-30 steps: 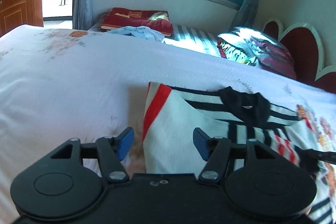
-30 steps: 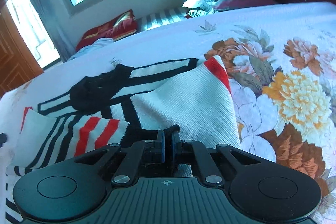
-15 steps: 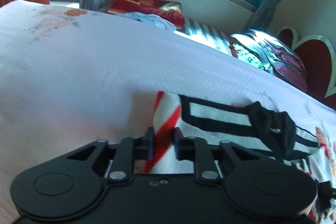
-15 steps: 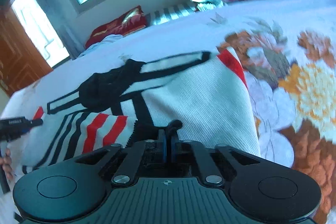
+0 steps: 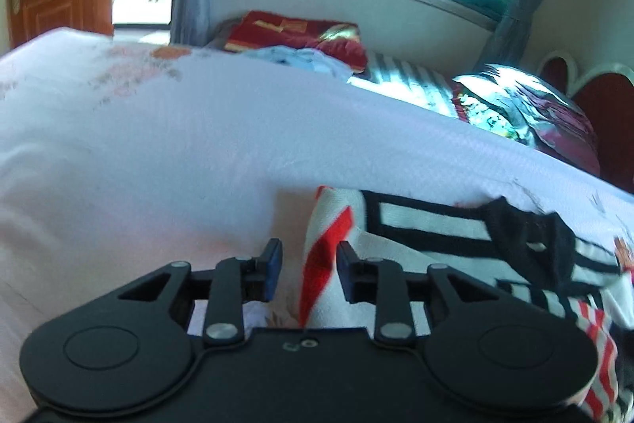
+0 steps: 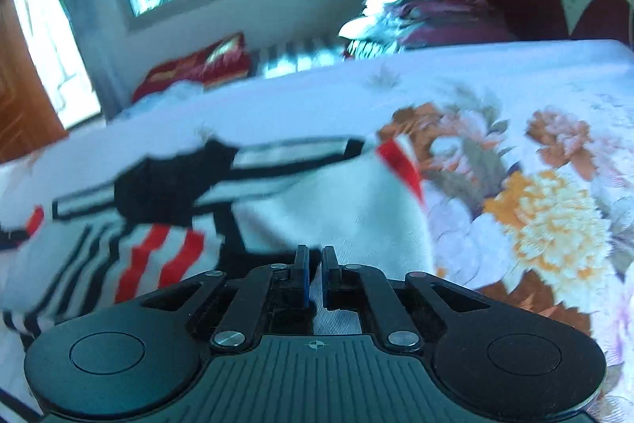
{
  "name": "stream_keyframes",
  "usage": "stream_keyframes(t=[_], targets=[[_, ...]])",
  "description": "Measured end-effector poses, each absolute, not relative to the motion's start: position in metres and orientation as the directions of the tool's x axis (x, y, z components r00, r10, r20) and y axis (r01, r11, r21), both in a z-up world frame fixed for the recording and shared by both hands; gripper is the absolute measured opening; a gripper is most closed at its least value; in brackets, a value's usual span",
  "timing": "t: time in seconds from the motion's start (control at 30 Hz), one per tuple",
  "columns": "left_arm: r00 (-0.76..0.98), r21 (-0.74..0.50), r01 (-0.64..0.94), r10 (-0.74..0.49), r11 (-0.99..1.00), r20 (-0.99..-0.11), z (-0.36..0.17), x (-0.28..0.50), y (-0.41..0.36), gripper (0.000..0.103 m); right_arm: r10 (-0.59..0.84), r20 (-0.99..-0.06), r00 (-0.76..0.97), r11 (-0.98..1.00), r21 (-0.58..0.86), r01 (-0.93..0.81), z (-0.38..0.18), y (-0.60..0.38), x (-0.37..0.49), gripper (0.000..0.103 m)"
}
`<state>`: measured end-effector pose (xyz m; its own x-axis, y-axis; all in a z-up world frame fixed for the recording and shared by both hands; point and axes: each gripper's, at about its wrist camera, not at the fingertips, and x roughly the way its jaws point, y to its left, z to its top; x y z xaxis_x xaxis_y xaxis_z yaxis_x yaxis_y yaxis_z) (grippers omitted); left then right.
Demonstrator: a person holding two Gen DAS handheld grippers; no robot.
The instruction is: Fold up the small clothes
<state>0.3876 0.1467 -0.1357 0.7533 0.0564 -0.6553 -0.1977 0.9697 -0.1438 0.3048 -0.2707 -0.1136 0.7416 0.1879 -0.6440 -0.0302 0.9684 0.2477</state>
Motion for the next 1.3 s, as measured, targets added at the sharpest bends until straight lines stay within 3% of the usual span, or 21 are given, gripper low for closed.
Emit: stream_keyframes(t=[0.17,0.43,0.5,0.77,0.87,0.93,0.97,1.3], targets=[[0.753,-0.125,-0.125,0.012,0.984,-0.658,-0.128,0.371,0.118,0.032,0.252,-0.62,0.743,0.96,0.26,-0.108,-0.099,-0.252,0.307,0.003],[0.704,-0.078,-0.047,-0.022,0.996,-0.71,-0.149,0.357,0.079,0.033,0.297,-0.671,0.679,0.955,0.208,-0.212,-0.114,-0.208,0.317,0.004],[0.704,-0.051,-0.033,-0.013,0.998,-0.71,-0.156,0.354,0.077,0.032,0.261,-0.707,0.658,0.965,0.167,-0.204,-0.125,-0.208,0.319,0.004],[0.705,-0.04,-0.037,-0.002,0.999,-0.709,-0.146,0.34,0.08,0.032,0.238,-0.703,0.67,0.971,0.196,-0.14,-0.123,-0.232,0.31,0.005],[0.715,-0.043,-0.014,-0.02,0.999,-0.699,-0.139,0.331,0.07,0.032,0.278,-0.682,0.676,0.96,0.221,-0.172,-0.116,-0.223,0.301,0.015],[0.723,-0.044,0.008,-0.036,0.999,-0.69,-0.136,0.325,0.061,0.032,0.296,-0.669,0.682,0.955,0.215,-0.203,-0.112,-0.212,0.295,0.048],[0.723,-0.042,0.023,-0.046,0.999,-0.69,-0.136,0.322,0.056,0.033,0.3,-0.665,0.684,0.954,0.203,-0.221,-0.111,-0.205,0.292,0.051],[0.71,-0.031,0.007,-0.027,0.999,-0.704,-0.158,0.304,0.06,0.038,0.233,-0.697,0.678,0.966,0.089,-0.241,-0.132,-0.219,0.27,0.05]])
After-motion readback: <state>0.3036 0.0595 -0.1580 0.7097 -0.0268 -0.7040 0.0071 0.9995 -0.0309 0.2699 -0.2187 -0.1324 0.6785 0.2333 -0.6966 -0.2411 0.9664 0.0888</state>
